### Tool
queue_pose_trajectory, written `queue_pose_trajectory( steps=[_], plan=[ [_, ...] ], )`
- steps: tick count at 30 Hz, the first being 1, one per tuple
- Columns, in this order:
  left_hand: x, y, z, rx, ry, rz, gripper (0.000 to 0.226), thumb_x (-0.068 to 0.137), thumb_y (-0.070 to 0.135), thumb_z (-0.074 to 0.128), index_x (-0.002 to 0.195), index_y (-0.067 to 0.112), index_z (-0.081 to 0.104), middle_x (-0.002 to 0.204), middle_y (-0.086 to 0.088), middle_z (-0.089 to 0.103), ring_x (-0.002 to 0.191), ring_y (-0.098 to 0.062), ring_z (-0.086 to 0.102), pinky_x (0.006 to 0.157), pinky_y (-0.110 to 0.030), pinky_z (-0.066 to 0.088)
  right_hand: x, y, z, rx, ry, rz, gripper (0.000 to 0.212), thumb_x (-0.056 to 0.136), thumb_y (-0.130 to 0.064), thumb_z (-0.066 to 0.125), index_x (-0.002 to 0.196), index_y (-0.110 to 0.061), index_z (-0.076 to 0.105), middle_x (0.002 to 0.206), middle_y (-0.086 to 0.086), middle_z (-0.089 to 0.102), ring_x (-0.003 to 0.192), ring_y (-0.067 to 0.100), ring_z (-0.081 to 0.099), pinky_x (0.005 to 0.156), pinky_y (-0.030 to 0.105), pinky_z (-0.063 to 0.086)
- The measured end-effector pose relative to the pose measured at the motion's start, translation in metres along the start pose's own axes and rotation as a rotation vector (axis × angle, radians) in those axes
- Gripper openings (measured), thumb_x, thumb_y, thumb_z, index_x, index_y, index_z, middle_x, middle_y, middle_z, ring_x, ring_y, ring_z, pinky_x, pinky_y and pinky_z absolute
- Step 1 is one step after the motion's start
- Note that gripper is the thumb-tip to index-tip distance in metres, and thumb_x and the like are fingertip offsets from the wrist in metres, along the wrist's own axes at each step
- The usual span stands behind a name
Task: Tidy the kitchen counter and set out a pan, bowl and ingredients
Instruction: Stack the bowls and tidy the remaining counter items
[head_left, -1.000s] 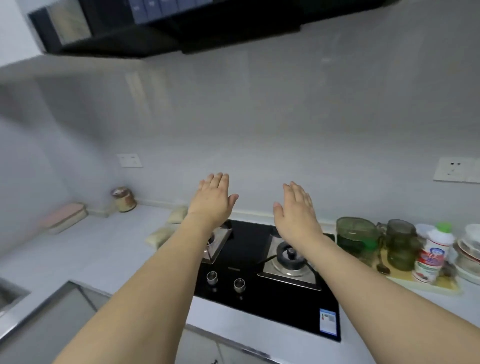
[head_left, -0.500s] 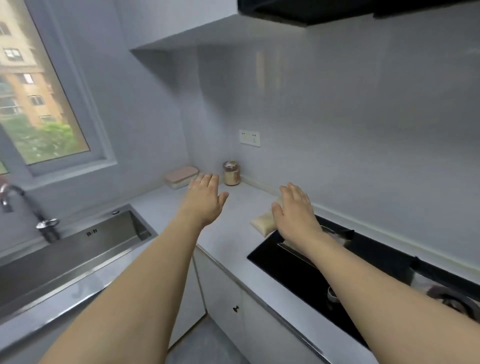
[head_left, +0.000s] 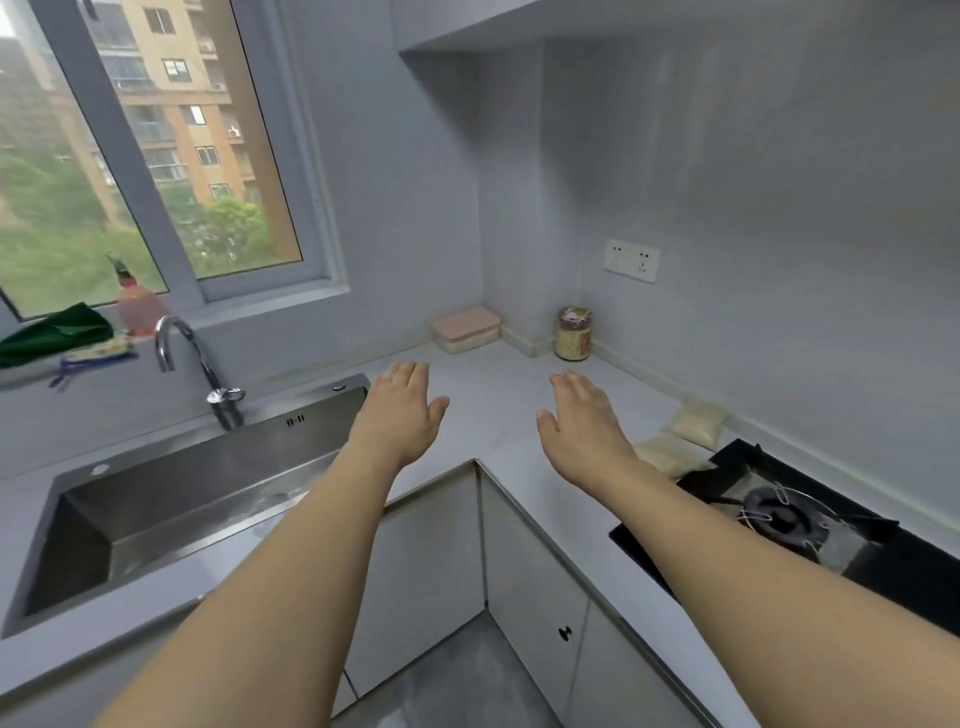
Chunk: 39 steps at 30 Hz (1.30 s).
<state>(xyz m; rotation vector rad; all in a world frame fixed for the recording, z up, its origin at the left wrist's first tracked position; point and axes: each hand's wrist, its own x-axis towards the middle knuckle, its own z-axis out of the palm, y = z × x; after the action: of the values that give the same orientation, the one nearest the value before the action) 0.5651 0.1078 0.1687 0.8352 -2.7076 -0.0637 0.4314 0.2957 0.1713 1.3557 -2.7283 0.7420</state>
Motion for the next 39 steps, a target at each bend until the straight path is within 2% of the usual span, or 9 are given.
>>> queue_pose_trajectory(
  steps=[6,13,18,24,28,33,39],
  plan=[
    [0.027,-0.032,0.029,-0.01,-0.065,-0.069,0.054,0.102,0.036,0.039,0.144,0.004,0.033,0.149,-0.012,0.037,0.139,-0.029,0.028,0.117,-0.045,0.019,0.05,0.003,0.038,0.033,-0.055,-0.008,0.054,0.102,-0.027,0.033,0.151,-0.007,0.02,0.159,0.01,0.015,0.148,0.022,0.009,0.121,0.038,0.006],
    [0.113,-0.046,0.052,0.024,-0.111,-0.103,0.056,0.103,0.038,0.036,0.148,0.005,0.028,0.152,-0.012,0.035,0.138,-0.03,0.032,0.117,-0.044,0.02,0.145,0.025,0.058,0.058,-0.062,-0.019,0.055,0.102,-0.026,0.034,0.151,-0.005,0.02,0.159,0.01,0.018,0.147,0.022,0.011,0.121,0.037,0.006],
    [0.196,-0.037,0.068,0.048,-0.134,-0.054,0.058,0.103,0.039,0.035,0.149,0.005,0.026,0.154,-0.012,0.033,0.141,-0.029,0.029,0.118,-0.041,0.017,0.218,0.05,0.055,0.12,-0.012,0.018,0.048,0.1,-0.022,0.037,0.144,-0.004,0.032,0.15,0.012,0.032,0.139,0.026,0.025,0.117,0.038,0.018],
    [0.269,-0.035,0.087,0.043,-0.131,-0.034,0.059,0.104,0.038,0.034,0.151,0.004,0.023,0.157,-0.013,0.028,0.144,-0.03,0.025,0.119,-0.041,0.016,0.283,0.07,0.061,0.159,0.01,0.021,0.05,0.101,-0.021,0.037,0.146,-0.004,0.027,0.153,0.012,0.027,0.142,0.025,0.02,0.119,0.037,0.015],
    [0.302,-0.036,0.106,0.039,-0.178,-0.03,0.059,0.104,0.039,0.033,0.151,0.005,0.022,0.157,-0.012,0.026,0.143,-0.029,0.025,0.119,-0.041,0.017,0.313,0.083,0.069,0.166,-0.036,0.026,0.052,0.101,-0.021,0.036,0.149,-0.005,0.023,0.157,0.01,0.02,0.145,0.024,0.015,0.119,0.039,0.013],
    [0.342,-0.041,0.127,0.007,-0.199,-0.031,0.059,0.104,0.038,0.032,0.153,0.007,0.019,0.16,-0.011,0.022,0.146,-0.028,0.021,0.12,-0.038,0.013,0.359,0.098,0.087,0.154,-0.037,0.051,0.05,0.1,-0.019,0.038,0.146,-0.001,0.029,0.153,0.015,0.028,0.142,0.028,0.023,0.117,0.04,0.019],
    [0.409,-0.08,0.164,-0.012,-0.23,-0.06,0.059,0.104,0.037,0.032,0.152,0.005,0.019,0.159,-0.012,0.022,0.145,-0.028,0.022,0.118,-0.036,0.015,0.432,0.101,0.125,0.159,-0.09,0.094,0.052,0.099,-0.019,0.036,0.147,-0.002,0.026,0.155,0.014,0.025,0.142,0.027,0.023,0.117,0.038,0.019]
  ],
)
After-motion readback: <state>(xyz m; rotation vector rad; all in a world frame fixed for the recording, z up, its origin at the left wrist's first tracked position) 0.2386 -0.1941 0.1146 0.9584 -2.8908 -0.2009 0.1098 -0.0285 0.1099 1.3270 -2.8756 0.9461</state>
